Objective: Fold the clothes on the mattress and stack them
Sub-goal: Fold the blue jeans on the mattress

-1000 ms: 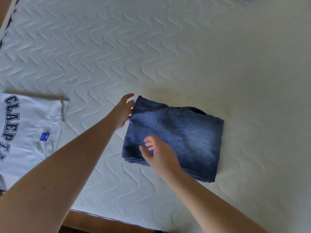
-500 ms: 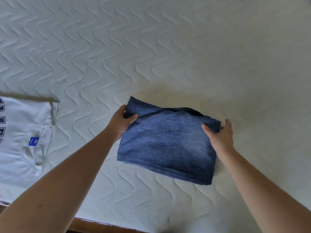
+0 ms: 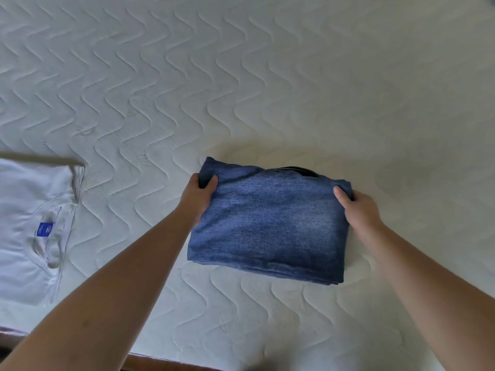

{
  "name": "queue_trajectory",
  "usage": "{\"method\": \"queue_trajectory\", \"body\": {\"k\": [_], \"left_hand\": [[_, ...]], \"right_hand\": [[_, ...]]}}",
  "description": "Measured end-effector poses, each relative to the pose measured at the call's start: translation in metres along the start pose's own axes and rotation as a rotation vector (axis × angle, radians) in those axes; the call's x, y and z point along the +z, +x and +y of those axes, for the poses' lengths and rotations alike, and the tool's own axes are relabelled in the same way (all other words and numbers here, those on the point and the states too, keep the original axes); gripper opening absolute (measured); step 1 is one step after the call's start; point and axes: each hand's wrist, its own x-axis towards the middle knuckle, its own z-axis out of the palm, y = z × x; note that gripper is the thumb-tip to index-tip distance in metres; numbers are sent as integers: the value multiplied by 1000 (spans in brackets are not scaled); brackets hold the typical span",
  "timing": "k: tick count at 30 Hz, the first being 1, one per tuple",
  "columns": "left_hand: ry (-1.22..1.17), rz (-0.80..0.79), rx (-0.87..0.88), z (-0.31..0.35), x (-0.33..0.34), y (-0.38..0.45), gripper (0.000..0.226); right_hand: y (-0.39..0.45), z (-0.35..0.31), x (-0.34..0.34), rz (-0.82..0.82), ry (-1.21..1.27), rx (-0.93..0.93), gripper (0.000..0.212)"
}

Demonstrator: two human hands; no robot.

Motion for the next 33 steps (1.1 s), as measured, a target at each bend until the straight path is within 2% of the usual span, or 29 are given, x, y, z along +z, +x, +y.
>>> {"method": "queue_trajectory", "body": {"k": [2,4,6,8,11,14,18,20,25,27,29,30,33], "left_hand": [[91,40,-66,3,2,2,64],[94,-41,-159,9,-2,5,81],[59,-234,-260,16,-9,7,79],[29,-375,-327,21,-14,7,69],[-32,-422,-306,19,-18,5,56],[-26,-376,-224,21,-23,-6,45],[29,-377,-38,52,-39,-35,56],[66,-371,104,76,-47,-51,54],[310,-260,499,123,-58,-78,33],[286,-311,687,124,-55,-87,35],[343,-282,874,109,-45,-90,36],[344,-257,887,97,-40,-89,38],[253,-219,732,40,-19,-86,47]], "right_hand": [[3,3,3,15,-47,17,48],[3,2,5,29,-71,49,49],[3,-1,8,25,-52,97,50],[0,-1,9,-57,81,134,50],[-9,-2,-3,-234,348,146,48],[-20,-8,-22,-315,430,101,43],[-45,-32,-55,-313,409,-64,39],[-59,-51,-78,-266,342,-178,37],[-78,-81,-129,-95,53,-440,32],[-82,-79,-136,-27,-41,-507,34],[-86,-66,-132,42,-64,-561,39],[-87,-54,-125,70,-74,-578,40],[-88,-2,-95,110,-148,-595,38]]}}
